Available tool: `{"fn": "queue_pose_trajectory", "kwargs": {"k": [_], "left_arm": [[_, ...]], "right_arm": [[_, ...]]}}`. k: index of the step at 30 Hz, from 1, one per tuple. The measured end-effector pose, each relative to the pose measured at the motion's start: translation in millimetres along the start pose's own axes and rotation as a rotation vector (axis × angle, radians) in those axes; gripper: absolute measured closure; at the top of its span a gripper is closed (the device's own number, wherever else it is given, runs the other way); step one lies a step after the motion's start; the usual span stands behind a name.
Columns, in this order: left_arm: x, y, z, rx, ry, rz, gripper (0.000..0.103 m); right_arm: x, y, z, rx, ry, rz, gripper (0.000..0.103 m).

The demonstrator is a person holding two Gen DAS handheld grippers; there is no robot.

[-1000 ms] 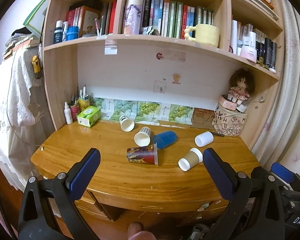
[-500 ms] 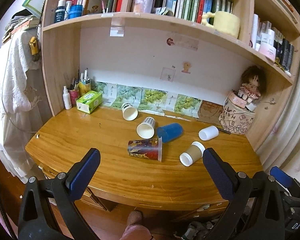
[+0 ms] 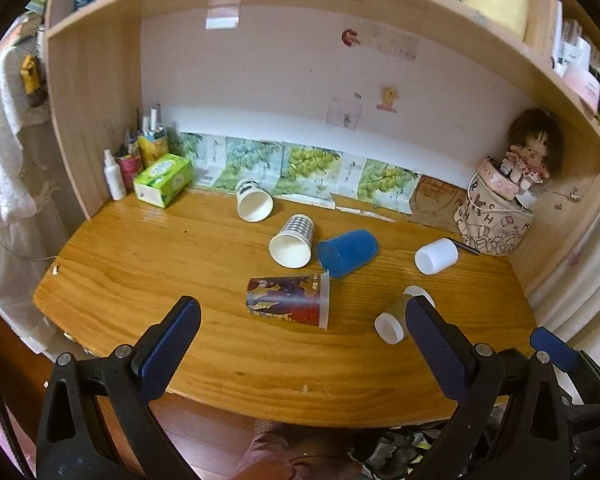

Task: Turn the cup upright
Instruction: 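Move both tools toward the blue plastic cup lying on the desk, then lower the right tool over the blue cup's body, fingers straddling it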

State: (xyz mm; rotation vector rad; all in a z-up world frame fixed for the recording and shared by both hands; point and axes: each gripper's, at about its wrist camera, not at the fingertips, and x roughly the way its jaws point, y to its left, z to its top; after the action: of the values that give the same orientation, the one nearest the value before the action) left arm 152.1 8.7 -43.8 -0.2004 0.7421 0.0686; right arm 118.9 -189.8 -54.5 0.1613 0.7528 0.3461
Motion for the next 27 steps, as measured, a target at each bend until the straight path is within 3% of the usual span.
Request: {"fn": "queue_pose_trajectory", "kwargs": {"k": [14,21,27], "left_arm": [[76.3,3.7,38.3,-0.085,0.105,-0.078,0.001],[116.1,10.9,46.1,-0.166,0.193,-0.130,0.001],[154.3,17.9,46.8,-0.258,0.291,-0.174,0.001]], "right_arm": [[54.5,-12.5,55.5,-0.095,0.033,-0.032,0.000],[76.3,-15.5,93.7,-0.169,0.037,-0.041,0.000],[104.1,-17.5,118.6,-0.271,0.049,-0.101,0.000]]}}
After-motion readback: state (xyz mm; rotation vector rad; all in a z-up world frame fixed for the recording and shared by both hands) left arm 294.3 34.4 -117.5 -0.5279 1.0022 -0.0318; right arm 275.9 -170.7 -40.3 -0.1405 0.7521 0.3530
